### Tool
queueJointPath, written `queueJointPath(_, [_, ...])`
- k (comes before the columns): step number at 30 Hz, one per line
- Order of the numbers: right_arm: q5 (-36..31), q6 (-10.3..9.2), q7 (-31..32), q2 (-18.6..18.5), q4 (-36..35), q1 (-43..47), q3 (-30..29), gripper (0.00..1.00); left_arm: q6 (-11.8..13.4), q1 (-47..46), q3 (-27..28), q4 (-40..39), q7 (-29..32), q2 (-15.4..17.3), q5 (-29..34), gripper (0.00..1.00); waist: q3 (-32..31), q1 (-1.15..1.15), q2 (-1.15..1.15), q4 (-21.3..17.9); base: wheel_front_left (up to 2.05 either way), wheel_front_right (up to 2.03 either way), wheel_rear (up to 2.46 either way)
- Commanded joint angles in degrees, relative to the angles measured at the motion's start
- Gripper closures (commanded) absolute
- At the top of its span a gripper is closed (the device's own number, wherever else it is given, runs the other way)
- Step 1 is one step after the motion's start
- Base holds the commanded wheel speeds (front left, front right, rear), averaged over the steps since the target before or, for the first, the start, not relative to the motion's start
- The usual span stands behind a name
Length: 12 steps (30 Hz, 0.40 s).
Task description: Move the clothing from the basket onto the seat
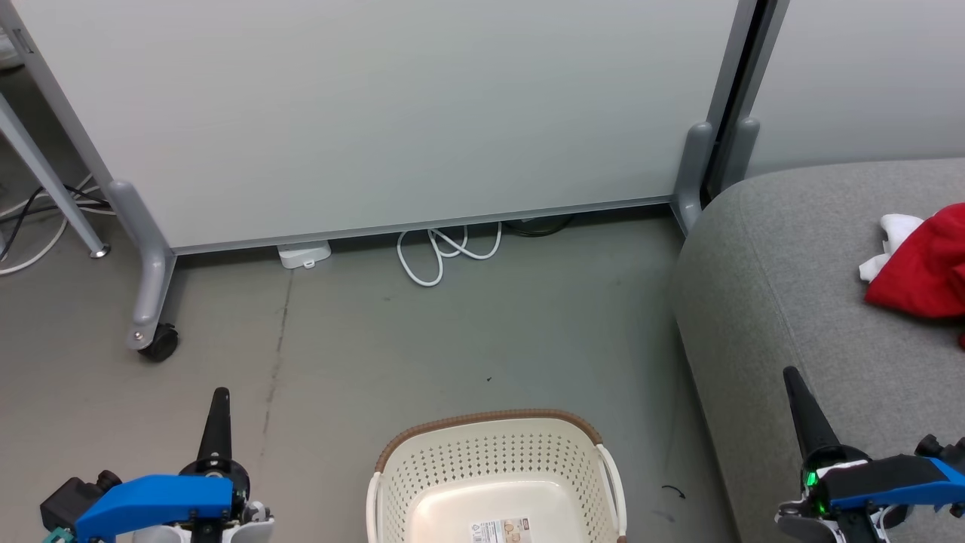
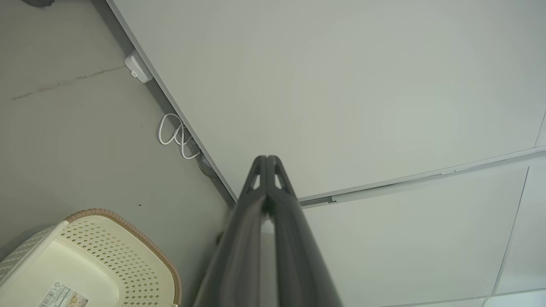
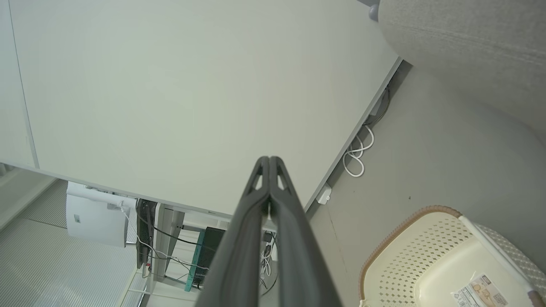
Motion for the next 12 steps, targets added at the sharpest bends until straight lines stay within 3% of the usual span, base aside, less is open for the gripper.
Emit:
queueJointPath(1, [1.85,0.03,0.25,-0.24,-0.37,-1.26,-0.16,1.0,-0.35,-1.36,0.33,-0.84,0.43,0.26,-1.57,1.0,0.01,0.0,0.0,-0.01,0.0,0.0,0.0])
queueJointPath(12, [7.32,0.03,0.87,-0.26,-0.29,-1.82,-0.4,1.0,-0.46,-1.87,0.93,-1.63,1.8,0.27,-6.67,1.0,0.06,0.0,0.0,-0.1,0.0,0.0,0.0])
